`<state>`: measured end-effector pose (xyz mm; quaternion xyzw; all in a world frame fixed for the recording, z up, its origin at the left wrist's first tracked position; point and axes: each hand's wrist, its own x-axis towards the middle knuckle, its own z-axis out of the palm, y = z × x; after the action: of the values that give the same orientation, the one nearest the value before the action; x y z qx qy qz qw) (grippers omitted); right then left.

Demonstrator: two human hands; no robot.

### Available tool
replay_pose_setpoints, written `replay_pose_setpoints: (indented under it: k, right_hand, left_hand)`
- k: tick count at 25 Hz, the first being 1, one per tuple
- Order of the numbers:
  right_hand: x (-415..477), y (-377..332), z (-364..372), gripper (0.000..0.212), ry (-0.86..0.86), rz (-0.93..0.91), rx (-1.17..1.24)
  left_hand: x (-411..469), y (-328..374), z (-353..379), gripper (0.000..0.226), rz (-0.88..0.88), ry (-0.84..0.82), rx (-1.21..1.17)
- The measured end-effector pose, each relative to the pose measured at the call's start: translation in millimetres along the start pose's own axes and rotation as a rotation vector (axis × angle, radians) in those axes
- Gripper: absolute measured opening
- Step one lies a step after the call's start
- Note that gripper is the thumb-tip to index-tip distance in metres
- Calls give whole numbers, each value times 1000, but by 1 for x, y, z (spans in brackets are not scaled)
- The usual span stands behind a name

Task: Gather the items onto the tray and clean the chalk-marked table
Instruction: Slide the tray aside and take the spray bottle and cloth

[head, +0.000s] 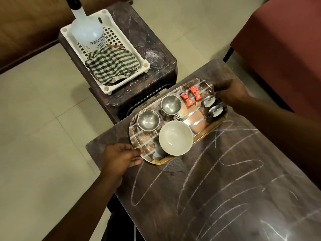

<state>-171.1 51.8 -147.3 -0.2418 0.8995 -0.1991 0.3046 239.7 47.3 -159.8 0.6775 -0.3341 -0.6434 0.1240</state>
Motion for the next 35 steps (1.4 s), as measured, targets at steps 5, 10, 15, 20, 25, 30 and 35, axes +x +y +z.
replay_pose_setpoints:
  k: [5,10,15,20,25,30,35]
  right_hand:
    - [-14,-6,-6,31,17,-43,-14]
    - [-83,-40,-50,46,78,-153,-38]
    - [-220,-112,-115,38,109,-240,141]
    - [-376,-150,-133,34,129,-334,118]
    - [-470,-173,-112,55,159,-368,17]
    - [-524,-232,-77,56,224,-298,92]
    - [-554,-303,-22,55,193,-286,93]
  left_hand:
    - [2,5,-6,27,13,-2,162]
    - [-46,86,-43,45,157,-49,562]
    - [-160,202,-70,35,400,2,412]
    - [-254,251,-95,25,689,14,448]
    - [-290,278,-126,36,917,-65,524]
    - [-292,292,-212,52,938,-140,509]
    - [-273,305,-305,40,882,-119,465]
